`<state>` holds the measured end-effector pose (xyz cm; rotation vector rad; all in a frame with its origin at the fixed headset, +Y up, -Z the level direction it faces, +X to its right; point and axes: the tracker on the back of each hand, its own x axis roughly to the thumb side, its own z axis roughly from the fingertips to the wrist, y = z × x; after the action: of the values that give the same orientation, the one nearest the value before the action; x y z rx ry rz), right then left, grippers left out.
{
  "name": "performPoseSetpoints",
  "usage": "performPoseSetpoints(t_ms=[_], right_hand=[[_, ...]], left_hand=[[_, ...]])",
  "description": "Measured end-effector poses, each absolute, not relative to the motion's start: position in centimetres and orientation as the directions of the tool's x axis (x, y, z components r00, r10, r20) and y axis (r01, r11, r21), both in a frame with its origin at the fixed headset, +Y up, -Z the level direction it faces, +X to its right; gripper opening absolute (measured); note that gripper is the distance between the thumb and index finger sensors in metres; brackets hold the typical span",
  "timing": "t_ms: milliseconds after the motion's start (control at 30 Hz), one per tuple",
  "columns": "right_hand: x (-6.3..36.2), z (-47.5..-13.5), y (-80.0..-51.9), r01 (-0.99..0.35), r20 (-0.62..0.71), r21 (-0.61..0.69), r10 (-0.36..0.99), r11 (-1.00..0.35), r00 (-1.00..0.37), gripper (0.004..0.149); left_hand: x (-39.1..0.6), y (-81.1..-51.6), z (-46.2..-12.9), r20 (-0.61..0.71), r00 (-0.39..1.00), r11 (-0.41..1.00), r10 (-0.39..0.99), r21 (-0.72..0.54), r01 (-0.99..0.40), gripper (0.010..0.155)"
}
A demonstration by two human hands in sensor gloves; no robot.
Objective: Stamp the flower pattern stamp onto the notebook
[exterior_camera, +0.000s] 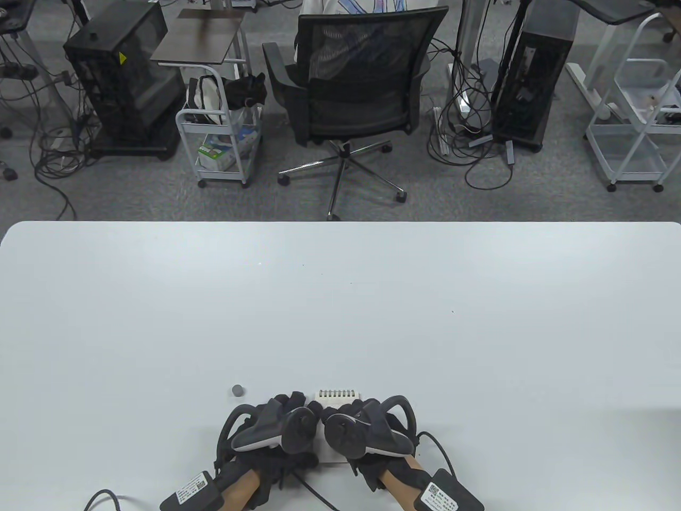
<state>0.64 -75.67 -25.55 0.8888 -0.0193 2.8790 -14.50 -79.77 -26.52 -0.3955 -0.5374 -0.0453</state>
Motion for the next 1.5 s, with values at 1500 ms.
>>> performPoseSetpoints(t_ms=[1500], right_hand=[[2.3, -25.3, -73.5, -0.130, 0.537, 0.000, 0.110, -0.992, -0.836, 0.044]], left_hand=[[-14.4, -79.8, -26.5, 0.508, 0.859, 0.923, 0.058, -0.356, 0.148, 0.090]])
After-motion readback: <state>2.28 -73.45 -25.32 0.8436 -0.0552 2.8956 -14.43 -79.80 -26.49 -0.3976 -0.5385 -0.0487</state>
